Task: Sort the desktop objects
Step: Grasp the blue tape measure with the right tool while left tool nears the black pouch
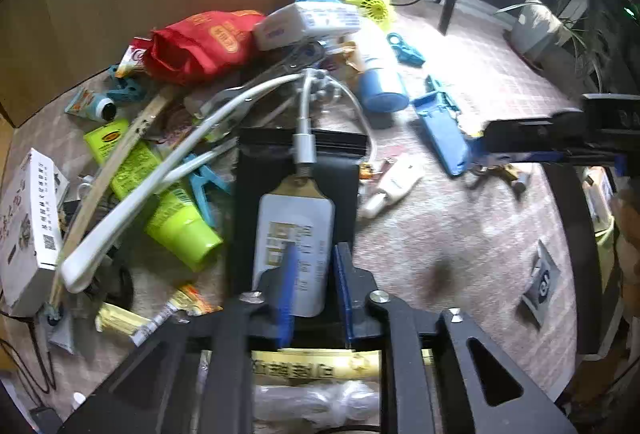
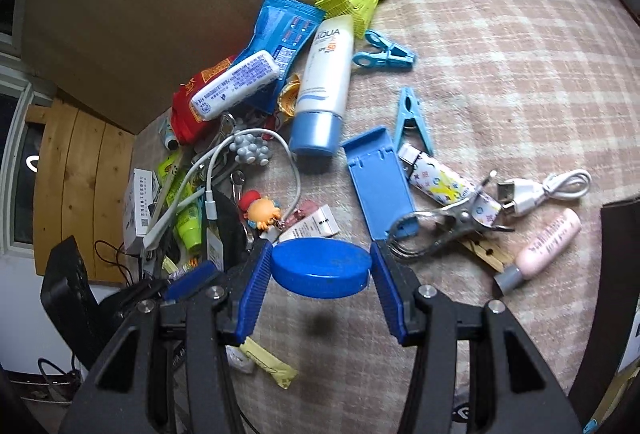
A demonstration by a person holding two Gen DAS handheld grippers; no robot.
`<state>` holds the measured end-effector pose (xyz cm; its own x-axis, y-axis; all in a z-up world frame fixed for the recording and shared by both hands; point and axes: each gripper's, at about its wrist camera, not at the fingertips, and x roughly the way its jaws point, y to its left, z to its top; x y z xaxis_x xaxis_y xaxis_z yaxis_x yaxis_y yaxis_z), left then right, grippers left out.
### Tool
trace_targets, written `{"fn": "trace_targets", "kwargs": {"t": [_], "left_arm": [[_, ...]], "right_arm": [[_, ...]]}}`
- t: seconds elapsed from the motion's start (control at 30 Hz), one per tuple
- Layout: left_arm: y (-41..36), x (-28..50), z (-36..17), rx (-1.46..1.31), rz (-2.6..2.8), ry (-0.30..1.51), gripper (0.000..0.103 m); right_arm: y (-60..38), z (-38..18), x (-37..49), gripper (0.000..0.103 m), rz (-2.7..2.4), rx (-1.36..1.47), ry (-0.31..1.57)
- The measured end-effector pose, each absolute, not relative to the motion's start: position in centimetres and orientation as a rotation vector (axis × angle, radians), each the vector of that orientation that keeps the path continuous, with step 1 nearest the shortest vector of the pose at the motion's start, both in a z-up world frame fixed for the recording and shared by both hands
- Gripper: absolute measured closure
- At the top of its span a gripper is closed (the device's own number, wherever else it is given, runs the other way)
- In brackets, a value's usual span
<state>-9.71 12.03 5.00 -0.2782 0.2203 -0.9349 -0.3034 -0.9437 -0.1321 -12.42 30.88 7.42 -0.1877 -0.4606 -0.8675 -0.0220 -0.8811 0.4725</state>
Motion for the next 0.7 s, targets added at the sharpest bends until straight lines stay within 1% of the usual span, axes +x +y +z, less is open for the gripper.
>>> {"fn": "trace_targets", "kwargs": {"t": [0.03,0.07,0.1,0.17,0.23,0.27,0.4,0.43,0.47,0.53,0.63,0.7], "left_arm": [[11.6,-10.0,5.0,-1.664,2.268,0.09,0.058],[10.8,-9.7,5.0,-1.668,2.28,0.082,0.048],[10.6,-9.9,5.2,-1.674,2.296,0.084,0.044],[10.0,-10.4,5.3,-1.71,2.296,0.068,0.033],[10.1,-11.0,4.9,-1.763,2.249,0.024,0.03],[10.6,-11.1,4.6,-1.781,2.228,0.035,0.028],[12.9,-11.4,2.5,-1.845,2.18,0.209,0.029],[13.4,-11.3,2.1,-1.844,2.187,0.257,0.034],[13.6,-11.2,1.9,-1.843,2.191,0.283,0.035],[13.5,-10.9,1.9,-1.833,2.209,0.283,0.037],[12.7,-10.5,2.6,-1.832,2.212,0.225,0.04],[12.3,-10.1,3.5,-1.816,2.226,0.222,0.047]], "right_arm": [[31.0,7.5,-12.3,0.054,-2.146,1.783,-0.562],[31.0,7.6,-12.2,0.054,-2.146,1.782,-0.564],[31.2,7.8,-12.1,0.054,-2.147,1.78,-0.565],[31.4,7.9,-12.0,0.054,-2.146,1.78,-0.569],[31.5,8.0,-12.0,0.054,-2.146,1.778,-0.574],[31.6,8.0,-12.0,0.054,-2.147,1.778,-0.579],[31.7,7.9,-11.9,0.054,-2.142,1.787,-0.586],[31.7,8.0,-11.8,0.054,-2.146,1.786,-0.581],[31.8,8.1,-11.7,0.054,-2.15,1.783,-0.577],[32.0,8.5,-11.5,0.054,-2.163,1.775,-0.571],[32.5,9.1,-11.3,0.054,-2.181,1.77,-0.568],[33.0,9.5,-11.1,0.054,-2.194,1.764,-0.57]]}}
